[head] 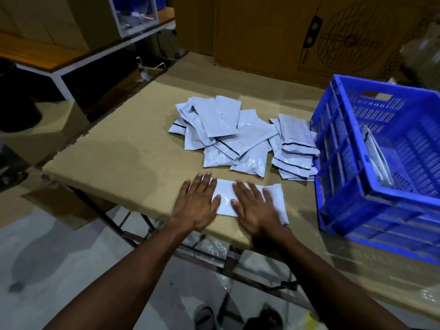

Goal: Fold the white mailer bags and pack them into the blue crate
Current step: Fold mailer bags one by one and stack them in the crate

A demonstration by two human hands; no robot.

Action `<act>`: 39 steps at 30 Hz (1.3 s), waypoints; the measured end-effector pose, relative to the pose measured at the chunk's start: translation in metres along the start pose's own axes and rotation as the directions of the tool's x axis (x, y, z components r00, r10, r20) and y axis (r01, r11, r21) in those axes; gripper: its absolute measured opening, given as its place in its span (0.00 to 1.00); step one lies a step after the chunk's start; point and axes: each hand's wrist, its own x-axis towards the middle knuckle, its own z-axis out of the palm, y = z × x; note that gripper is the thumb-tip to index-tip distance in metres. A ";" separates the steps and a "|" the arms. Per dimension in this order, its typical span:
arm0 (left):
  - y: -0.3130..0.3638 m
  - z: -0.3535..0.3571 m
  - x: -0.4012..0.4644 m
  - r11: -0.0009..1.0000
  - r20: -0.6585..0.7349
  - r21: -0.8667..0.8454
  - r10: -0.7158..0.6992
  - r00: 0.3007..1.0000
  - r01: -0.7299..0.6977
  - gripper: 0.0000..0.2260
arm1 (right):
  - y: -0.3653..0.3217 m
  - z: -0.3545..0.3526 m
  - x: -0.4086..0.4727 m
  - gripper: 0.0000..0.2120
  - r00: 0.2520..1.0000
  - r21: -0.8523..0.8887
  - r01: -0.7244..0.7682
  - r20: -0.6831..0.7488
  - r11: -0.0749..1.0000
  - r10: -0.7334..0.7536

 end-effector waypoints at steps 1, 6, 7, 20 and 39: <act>0.000 0.000 0.000 1.000 0.007 0.000 0.000 1.000 0.000 0.32 | 0.010 0.000 -0.006 0.35 1.000 -0.002 -0.010 -0.021 1.000 0.010; 0.001 -0.002 -0.002 1.000 0.010 0.014 -0.005 1.000 0.005 0.34 | 0.044 -0.007 -0.028 0.32 0.991 -0.077 -0.134 -0.039 0.988 0.131; 0.001 -0.001 -0.002 1.000 0.011 0.010 -0.007 1.000 0.007 0.33 | 0.046 -0.008 -0.030 0.33 0.990 -0.073 -0.141 -0.025 0.987 0.140; 0.033 0.002 -0.002 0.971 -0.170 -0.182 0.123 0.978 -0.154 0.30 | 0.006 -0.006 -0.002 0.42 0.999 0.009 0.008 0.053 1.000 -0.009; -0.020 -0.001 -0.002 0.950 -0.198 -0.194 0.206 0.958 -0.245 0.33 | 0.043 -0.039 -0.021 0.30 0.967 0.157 0.253 -0.007 0.955 -0.255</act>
